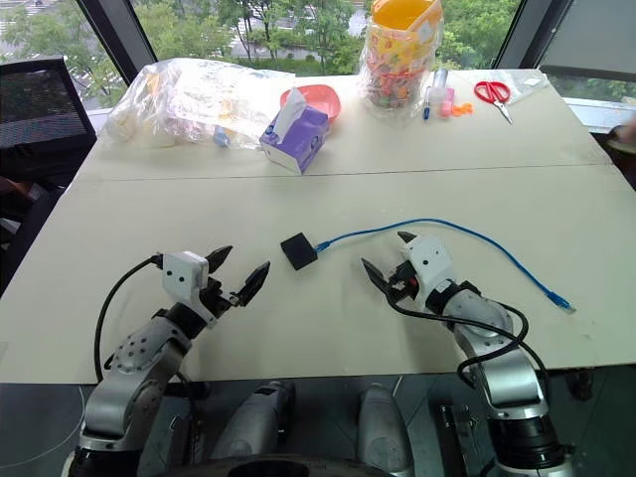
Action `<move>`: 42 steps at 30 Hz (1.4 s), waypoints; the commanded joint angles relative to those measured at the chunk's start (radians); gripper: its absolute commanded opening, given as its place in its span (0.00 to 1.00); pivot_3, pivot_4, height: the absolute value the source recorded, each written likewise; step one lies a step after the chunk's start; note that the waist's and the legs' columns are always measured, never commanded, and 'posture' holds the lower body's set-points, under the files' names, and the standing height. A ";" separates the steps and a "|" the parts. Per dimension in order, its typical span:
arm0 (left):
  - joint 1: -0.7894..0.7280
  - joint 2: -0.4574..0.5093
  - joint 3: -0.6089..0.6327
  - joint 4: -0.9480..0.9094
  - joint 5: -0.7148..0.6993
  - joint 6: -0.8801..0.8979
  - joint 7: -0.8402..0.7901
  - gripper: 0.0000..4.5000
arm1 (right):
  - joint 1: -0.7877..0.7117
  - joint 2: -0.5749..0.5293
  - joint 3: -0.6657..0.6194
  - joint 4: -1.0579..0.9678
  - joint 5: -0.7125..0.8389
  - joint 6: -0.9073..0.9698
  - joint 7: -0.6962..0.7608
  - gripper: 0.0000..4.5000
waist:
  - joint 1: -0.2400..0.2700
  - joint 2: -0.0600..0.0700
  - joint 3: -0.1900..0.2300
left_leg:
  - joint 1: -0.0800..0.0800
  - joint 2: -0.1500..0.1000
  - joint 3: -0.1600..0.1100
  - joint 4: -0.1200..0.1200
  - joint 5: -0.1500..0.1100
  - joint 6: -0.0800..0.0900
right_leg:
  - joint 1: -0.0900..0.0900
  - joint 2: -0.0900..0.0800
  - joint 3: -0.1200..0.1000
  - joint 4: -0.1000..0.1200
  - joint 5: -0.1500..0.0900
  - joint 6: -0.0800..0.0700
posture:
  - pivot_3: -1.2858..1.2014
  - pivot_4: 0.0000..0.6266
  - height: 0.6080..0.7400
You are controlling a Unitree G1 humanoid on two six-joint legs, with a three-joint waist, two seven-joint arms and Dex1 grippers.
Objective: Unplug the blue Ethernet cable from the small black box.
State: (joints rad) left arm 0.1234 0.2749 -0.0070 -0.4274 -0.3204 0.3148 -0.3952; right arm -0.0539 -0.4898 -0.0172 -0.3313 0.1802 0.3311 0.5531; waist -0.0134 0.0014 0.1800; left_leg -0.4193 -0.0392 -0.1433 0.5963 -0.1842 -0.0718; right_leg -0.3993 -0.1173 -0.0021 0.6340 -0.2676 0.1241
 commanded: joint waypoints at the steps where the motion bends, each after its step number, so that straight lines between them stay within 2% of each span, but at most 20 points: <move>1: -0.008 0.040 0.033 -0.050 -0.063 0.043 -0.047 0.99 | -0.137 -0.058 -0.023 0.023 0.085 0.050 0.111 1.00 | -0.002 0.000 0.000 | 0.000 0.000 0.000 0.000 0.000 0.000 | 0.000 0.000 0.000 0.000 0.000 0.000 | 0.52 0.24 0.90; 6: -0.010 0.114 0.019 -0.066 -0.099 0.095 -0.122 0.99 | -0.372 -0.157 0.060 0.157 0.140 0.136 0.335 1.00 | -0.001 0.000 0.000 | 0.001 0.000 0.000 0.000 0.000 0.000 | 0.001 0.000 0.000 0.000 0.000 0.000 | 0.52 0.24 0.90; 12: -0.032 0.148 0.025 -0.067 -0.091 0.100 -0.141 0.99 | -0.708 -0.157 0.259 0.483 0.037 0.142 0.552 1.00 | -0.004 0.000 0.001 | 0.001 0.000 0.001 0.000 0.000 0.000 | 0.001 0.000 0.000 -0.001 0.000 0.000 | 0.52 0.24 0.90; 17: -0.037 0.165 0.045 -0.067 -0.088 0.098 -0.136 0.99 | -0.892 -0.106 0.366 0.755 -0.062 0.006 0.688 1.00 | -0.004 0.000 0.001 | 0.001 0.000 0.001 -0.001 0.000 0.000 | 0.000 0.000 0.000 -0.001 0.000 0.001 | 0.52 0.24 0.90; 21: -0.016 0.185 0.065 -0.086 -0.088 0.094 -0.141 0.99 | -1.026 -0.051 0.470 1.008 -0.185 -0.198 0.809 1.00 | -0.009 0.000 0.001 | 0.001 0.000 0.002 -0.001 0.000 0.000 | 0.000 0.000 0.001 -0.001 0.002 0.003 | 0.52 0.24 0.90; 25: 0.004 0.188 0.067 -0.097 -0.072 0.081 -0.130 0.99 | -1.145 0.045 0.504 1.271 -0.268 -0.321 0.841 1.00 | -0.020 0.000 0.001 | 0.001 0.000 0.002 -0.002 0.000 0.000 | -0.001 0.001 0.001 0.000 0.002 0.003 | 0.52 0.24 0.90; 29: 0.020 0.176 0.072 -0.111 -0.067 0.077 -0.111 0.99 | -1.212 0.114 0.510 1.433 -0.339 -0.419 0.823 1.00 | -0.027 0.000 0.001 | 0.001 0.000 0.001 -0.002 0.000 0.000 | -0.001 0.001 0.001 0.000 0.002 0.003 | 0.52 0.24 0.90; 37: 0.052 0.170 0.095 -0.130 -0.069 0.070 -0.091 0.99 | -1.240 0.178 0.514 1.560 -0.442 -0.541 0.790 1.00 | -0.031 0.001 0.002 | 0.002 0.000 0.002 -0.003 0.001 -0.001 | -0.004 0.001 0.003 0.006 0.002 0.004 | 0.52 0.24 0.90; 42: 0.066 0.213 0.124 -0.164 -0.158 0.153 -0.140 0.99 | -1.242 0.214 0.491 1.584 -0.459 -0.549 0.796 1.00 | -0.032 0.001 0.002 | 0.007 0.000 0.002 -0.003 0.001 -0.001 | -0.005 0.001 0.004 0.015 0.001 0.003 | 0.52 0.24 0.90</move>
State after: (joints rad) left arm 0.1903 0.4645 0.0872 -0.5452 -0.4422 0.4485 -0.5179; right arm -1.2730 -0.2928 0.4851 1.2461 -0.2694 -0.2044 1.3433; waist -0.0452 0.0021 0.1816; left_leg -0.4119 -0.0385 -0.1410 0.5931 -0.1835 -0.0731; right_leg -0.4033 -0.1156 0.0021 0.6490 -0.2678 0.1251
